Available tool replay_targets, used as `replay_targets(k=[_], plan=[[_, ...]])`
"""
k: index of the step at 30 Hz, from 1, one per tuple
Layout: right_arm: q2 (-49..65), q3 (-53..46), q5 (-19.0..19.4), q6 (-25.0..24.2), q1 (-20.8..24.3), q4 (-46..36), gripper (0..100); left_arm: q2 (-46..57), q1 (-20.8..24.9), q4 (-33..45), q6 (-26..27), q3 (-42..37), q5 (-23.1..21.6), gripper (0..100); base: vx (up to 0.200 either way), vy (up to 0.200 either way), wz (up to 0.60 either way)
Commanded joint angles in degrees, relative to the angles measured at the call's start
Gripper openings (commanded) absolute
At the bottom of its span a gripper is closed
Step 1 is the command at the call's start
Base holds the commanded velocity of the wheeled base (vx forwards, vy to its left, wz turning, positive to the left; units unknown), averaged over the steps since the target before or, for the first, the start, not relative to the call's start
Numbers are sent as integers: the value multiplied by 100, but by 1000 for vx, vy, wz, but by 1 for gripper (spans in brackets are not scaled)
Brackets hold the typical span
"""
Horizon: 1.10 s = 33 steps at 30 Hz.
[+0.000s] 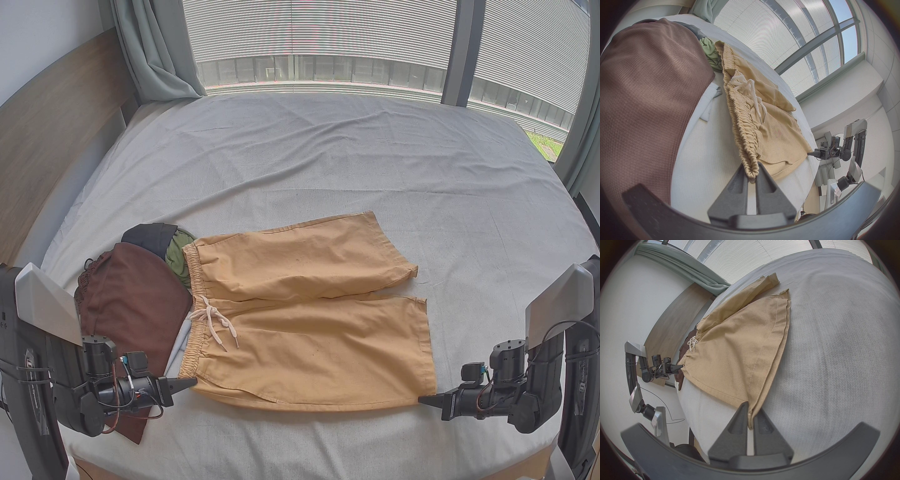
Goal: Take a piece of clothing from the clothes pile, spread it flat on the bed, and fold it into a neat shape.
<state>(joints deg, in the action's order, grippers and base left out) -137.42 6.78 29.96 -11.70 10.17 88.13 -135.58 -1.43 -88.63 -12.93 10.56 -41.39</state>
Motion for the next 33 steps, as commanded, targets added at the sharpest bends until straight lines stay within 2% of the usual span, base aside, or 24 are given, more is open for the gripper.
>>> replay_targets(k=[1, 16, 17, 19, 20, 33], plan=[[5, -89, 1, 10, 3, 3, 0, -21, -95, 3, 116, -150, -1, 0, 0, 0, 0], [-4, -107, -8, 177, 3, 12, 0, -161, -86, 3, 133, -54, -1, 0, 0, 0, 0], [5, -107, -8, 177, 3, 12, 100, -179, -95, 3, 133, -45, -1, 0, 0, 0, 0], [5, -107, -8, 177, 3, 12, 100, -197, -95, 3, 142, -54, -1, 0, 0, 0, 0], [5, -98, -8, 177, 3, 12, 100, -197, -95, 3, 142, -54, -1, 100, 0, 0, 0], [-4, -54, 1, 168, 12, 20, 100, -328, -68, 3, 151, 34, -1, 100, 0, 0, 0]])
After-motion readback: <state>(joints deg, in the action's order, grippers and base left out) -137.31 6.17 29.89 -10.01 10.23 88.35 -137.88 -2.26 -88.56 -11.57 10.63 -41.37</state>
